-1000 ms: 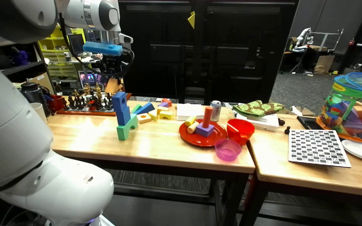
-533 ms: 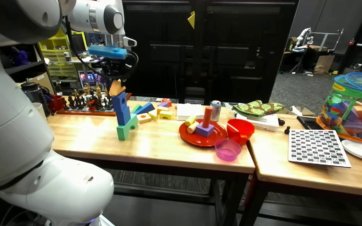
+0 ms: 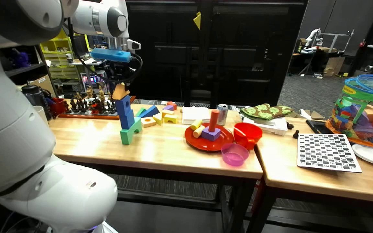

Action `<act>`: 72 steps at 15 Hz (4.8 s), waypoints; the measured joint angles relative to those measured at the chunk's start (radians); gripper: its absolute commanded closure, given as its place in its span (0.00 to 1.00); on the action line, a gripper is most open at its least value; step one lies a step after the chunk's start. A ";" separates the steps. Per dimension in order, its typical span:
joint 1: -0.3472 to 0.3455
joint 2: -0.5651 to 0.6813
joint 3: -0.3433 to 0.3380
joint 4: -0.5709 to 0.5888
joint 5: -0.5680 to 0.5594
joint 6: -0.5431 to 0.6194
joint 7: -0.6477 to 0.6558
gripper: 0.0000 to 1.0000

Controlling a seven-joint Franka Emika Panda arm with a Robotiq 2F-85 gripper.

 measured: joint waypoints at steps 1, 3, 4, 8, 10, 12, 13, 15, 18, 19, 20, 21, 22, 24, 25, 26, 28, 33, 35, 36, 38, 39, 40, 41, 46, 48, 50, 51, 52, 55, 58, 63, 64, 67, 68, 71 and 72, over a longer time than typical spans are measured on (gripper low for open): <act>0.000 0.000 0.001 -0.002 0.000 0.001 0.000 0.84; 0.000 0.000 0.002 -0.006 0.001 0.002 0.000 0.33; 0.000 0.000 0.002 -0.008 0.001 0.003 0.000 0.28; 0.001 0.000 0.004 -0.012 0.001 0.006 0.001 0.04; 0.001 0.000 0.006 -0.014 0.002 0.008 0.002 0.00; 0.001 0.000 0.008 -0.016 0.002 0.013 0.002 0.00; 0.001 -0.001 0.010 -0.017 0.001 0.017 0.002 0.00; 0.003 -0.005 0.019 -0.019 0.000 0.028 0.002 0.00; 0.011 -0.016 0.045 -0.023 -0.017 0.049 0.005 0.00; 0.016 -0.021 0.057 -0.026 -0.028 0.058 0.008 0.00; 0.022 -0.028 0.070 -0.031 -0.041 0.064 0.013 0.00; 0.028 -0.035 0.084 -0.036 -0.055 0.068 0.023 0.00; 0.035 -0.042 0.099 -0.040 -0.072 0.070 0.034 0.00; 0.047 -0.052 0.129 -0.048 -0.111 0.070 0.064 0.00; 0.051 -0.056 0.144 -0.052 -0.133 0.070 0.080 0.00; 0.055 -0.058 0.158 -0.056 -0.155 0.070 0.096 0.00; 0.059 -0.057 0.184 -0.060 -0.201 0.061 0.128 0.00; 0.067 -0.054 0.227 -0.059 -0.297 0.049 0.161 0.00; 0.072 -0.049 0.237 -0.059 -0.326 0.055 0.161 0.00; 0.076 -0.044 0.243 -0.059 -0.345 0.060 0.160 0.00; 0.088 -0.035 0.256 -0.059 -0.387 0.070 0.156 0.00; 0.096 -0.030 0.263 -0.060 -0.408 0.076 0.152 0.00; 0.105 -0.027 0.270 -0.061 -0.428 0.083 0.145 0.00; 0.116 -0.026 0.276 -0.065 -0.446 0.090 0.128 0.00; 0.172 -0.033 0.290 -0.130 -0.529 0.139 -0.002 0.00; 0.185 -0.045 0.291 -0.172 -0.570 0.165 -0.039 0.00; 0.190 -0.062 0.291 -0.215 -0.604 0.195 -0.067 0.00; 0.190 -0.072 0.291 -0.237 -0.619 0.210 -0.079 0.00; 0.190 -0.082 0.289 -0.258 -0.633 0.227 -0.094 0.00; 0.190 -0.103 0.279 -0.309 -0.670 0.276 -0.142 0.00; 0.190 -0.110 0.255 -0.341 -0.686 0.328 -0.207 0.00; 0.190 -0.108 0.217 -0.359 -0.687 0.393 -0.349 0.00; 0.190 -0.107 0.212 -0.360 -0.687 0.407 -0.377 0.00; 0.190 -0.096 0.196 -0.363 -0.687 0.452 -0.471 0.00; 0.190 -0.089 0.191 -0.363 -0.687 0.466 -0.500 0.00; 0.191 -0.072 0.185 -0.363 -0.687 0.486 -0.532 0.00; 0.191 -0.070 0.185 -0.363 -0.687 0.488 -0.534 0.00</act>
